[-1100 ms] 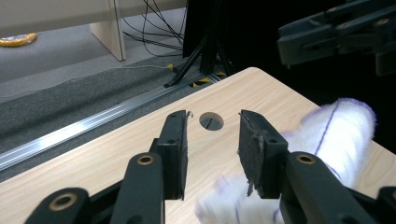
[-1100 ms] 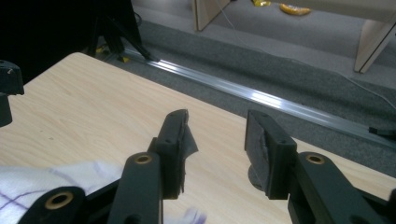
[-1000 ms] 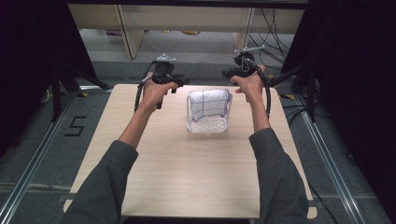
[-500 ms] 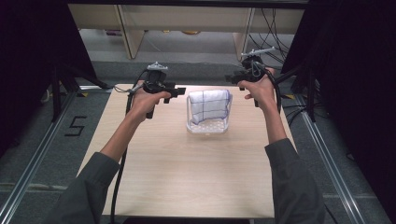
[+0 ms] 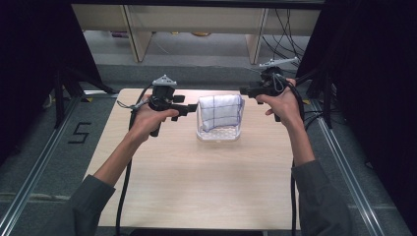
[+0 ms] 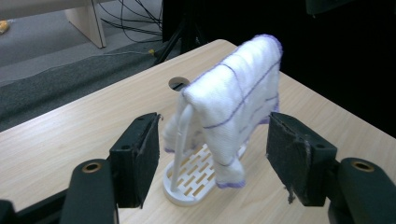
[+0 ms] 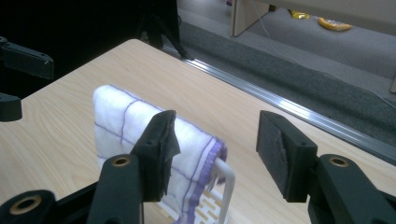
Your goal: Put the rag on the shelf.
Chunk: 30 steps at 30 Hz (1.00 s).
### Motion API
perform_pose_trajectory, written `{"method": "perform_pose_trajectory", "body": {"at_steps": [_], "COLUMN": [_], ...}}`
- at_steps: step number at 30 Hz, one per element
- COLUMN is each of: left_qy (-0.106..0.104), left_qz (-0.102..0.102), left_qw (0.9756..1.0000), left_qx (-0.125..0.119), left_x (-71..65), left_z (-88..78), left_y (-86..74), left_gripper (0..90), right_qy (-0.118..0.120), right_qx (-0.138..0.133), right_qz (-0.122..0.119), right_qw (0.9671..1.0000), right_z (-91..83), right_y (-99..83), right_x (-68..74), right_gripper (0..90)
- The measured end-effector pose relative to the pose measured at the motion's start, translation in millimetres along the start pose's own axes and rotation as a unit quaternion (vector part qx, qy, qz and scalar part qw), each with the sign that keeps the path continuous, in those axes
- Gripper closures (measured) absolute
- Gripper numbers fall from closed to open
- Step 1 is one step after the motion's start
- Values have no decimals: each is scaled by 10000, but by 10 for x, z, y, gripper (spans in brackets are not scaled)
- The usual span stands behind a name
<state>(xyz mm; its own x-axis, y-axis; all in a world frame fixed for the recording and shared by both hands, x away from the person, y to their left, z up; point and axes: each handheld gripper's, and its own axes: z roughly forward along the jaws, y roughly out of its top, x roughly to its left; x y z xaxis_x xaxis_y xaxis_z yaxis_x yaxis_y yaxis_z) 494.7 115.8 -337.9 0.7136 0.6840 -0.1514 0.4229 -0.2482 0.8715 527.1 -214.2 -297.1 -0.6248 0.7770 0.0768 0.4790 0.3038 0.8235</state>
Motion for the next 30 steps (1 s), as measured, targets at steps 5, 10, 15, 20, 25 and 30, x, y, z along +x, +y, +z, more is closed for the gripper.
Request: {"method": "perform_pose_trajectory", "body": {"at_steps": [5,10,15,20,25,30], "left_qy": [-59,-35,-58,-91,-94,-98], "left_qz": [42,32,39,53,33,26], "left_qw": [10000,10000,9999,9999,9999,9999], "left_qx": [31,50,94,73,119,111], "left_x": [-33,-38,-45,-66,-66,-104], "left_z": [-12,-10,-7,-19,-28,-60], "left_y": [-41,-84,-125,-165,-229,-265], "left_gripper": [337,329,322,317,310,304], "right_qy": [61,121,98,97,90,85], "right_qx": [-14,-38,-64,-69,-63,-98], "right_qz": [-33,-21,-60,-75,-15,-90], "right_qw": [10000,9999,9999,9999,9999,9999], "right_z": [-1,2,-9,-43,-67,-85], "right_y": [-65,-115,-153,-203,-243,-288], "right_x": [29,40,60,90,127,160], "right_gripper": [470,461,450,436,425,412]}}
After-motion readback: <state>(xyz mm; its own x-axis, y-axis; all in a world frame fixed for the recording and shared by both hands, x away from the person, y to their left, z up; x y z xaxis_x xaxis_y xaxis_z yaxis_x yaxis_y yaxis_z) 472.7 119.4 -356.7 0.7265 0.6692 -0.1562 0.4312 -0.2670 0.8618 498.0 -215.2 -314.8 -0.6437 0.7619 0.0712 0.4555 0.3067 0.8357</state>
